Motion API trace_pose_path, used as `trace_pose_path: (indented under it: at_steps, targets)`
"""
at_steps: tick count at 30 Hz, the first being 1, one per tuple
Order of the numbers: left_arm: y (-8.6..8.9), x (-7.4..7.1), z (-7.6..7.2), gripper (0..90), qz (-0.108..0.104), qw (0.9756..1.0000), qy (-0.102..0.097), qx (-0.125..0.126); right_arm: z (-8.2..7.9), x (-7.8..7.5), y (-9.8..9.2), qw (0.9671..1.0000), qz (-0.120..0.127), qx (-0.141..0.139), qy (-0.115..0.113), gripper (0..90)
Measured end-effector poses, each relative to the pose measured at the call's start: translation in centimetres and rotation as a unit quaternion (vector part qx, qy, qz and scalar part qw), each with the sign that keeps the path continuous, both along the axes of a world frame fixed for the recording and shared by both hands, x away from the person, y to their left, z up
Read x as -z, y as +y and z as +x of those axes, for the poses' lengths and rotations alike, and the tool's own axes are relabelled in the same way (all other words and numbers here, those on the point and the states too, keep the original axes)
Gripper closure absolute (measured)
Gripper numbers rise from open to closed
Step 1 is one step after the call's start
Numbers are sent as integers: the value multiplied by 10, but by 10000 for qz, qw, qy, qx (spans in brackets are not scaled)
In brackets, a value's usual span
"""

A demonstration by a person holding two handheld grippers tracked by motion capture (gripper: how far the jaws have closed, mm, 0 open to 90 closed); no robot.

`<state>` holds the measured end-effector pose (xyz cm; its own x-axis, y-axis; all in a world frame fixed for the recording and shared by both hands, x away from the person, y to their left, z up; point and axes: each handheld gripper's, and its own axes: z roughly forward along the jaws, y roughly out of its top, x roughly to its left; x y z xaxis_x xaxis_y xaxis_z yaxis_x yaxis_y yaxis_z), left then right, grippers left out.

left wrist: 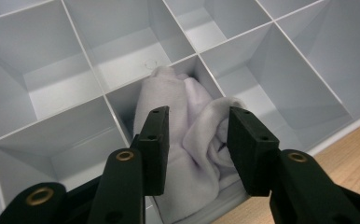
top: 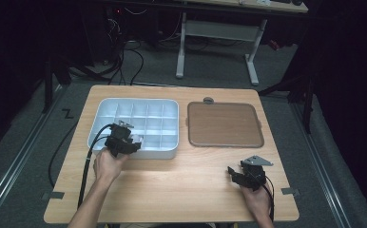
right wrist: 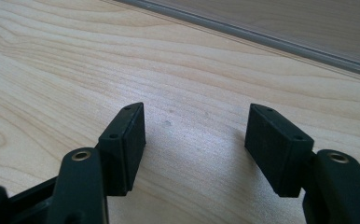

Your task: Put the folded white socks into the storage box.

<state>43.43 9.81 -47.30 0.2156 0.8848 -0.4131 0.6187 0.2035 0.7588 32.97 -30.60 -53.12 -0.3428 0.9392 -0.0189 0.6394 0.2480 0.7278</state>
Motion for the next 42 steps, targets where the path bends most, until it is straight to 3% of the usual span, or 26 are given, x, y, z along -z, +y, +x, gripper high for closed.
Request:
trace_pose_path:
  at_steps: [8,16,19,35,42]
  targets:
    - [11,-9,-4,546,-303,9994,-106,-134,0,0,0,10000,0,1,0,387]
    - [31,-19,-12,516,-700,9966,-258,-355,0,0,0,10000,-2,-4,-3,387]
    - [35,-21,-17,514,-659,9963,-384,-386,0,0,0,10000,-4,-9,-6,387]
    - [51,-27,-44,514,-1094,9913,-611,-410,0,0,0,10000,-4,-7,-7,387]
    - [55,-28,-55,499,-1094,9912,-669,-343,0,0,0,10000,-4,-4,-7,387]
